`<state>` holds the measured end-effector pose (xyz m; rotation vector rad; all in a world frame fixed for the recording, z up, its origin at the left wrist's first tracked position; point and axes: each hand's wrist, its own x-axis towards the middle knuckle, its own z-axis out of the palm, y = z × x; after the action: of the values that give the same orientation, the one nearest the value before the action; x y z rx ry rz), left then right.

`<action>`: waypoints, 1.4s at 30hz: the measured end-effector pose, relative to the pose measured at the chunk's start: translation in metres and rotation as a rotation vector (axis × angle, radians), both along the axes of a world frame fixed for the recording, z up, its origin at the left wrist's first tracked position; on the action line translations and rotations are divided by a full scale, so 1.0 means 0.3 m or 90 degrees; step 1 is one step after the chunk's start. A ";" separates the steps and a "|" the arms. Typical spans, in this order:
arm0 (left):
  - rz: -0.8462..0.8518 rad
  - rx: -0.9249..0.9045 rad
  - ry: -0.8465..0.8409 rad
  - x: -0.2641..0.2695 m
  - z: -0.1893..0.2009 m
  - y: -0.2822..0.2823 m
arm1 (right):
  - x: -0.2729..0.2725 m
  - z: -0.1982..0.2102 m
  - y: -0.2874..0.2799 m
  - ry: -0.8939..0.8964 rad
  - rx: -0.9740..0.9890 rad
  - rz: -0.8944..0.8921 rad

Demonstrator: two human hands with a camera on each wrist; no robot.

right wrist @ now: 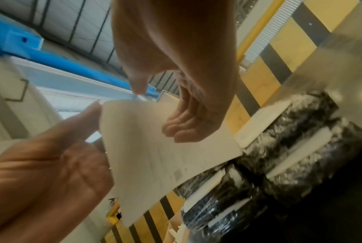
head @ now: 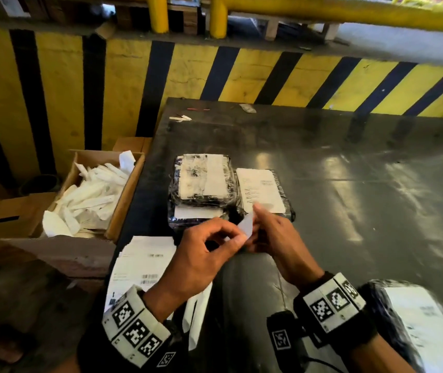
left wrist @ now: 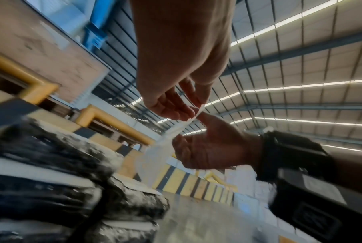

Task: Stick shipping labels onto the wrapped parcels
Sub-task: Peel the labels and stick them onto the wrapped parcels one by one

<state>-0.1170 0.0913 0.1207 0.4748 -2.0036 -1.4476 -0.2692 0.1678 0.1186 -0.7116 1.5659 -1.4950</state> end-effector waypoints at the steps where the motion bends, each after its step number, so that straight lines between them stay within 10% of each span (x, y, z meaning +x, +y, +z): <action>1: -0.020 -0.019 -0.007 -0.036 -0.010 0.024 | -0.016 0.008 0.017 0.041 -0.013 -0.008; 9: 0.025 0.064 0.010 -0.192 -0.018 0.118 | -0.217 0.001 0.131 0.051 -0.080 -0.138; 12: 0.245 0.107 -0.019 -0.252 -0.029 0.084 | -0.297 0.004 0.169 0.006 -0.080 -0.094; 19: 0.292 0.294 -0.101 -0.385 -0.099 0.069 | -0.427 -0.070 0.160 0.042 0.054 0.024; 42: 0.290 -0.298 -0.730 -0.738 -0.054 -0.270 | -0.688 -0.241 -0.325 0.275 0.185 -0.047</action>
<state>-0.3383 0.0104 0.1046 1.6618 -2.6592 -0.3376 -0.4756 0.0702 0.0464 -0.8496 2.1021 -1.1754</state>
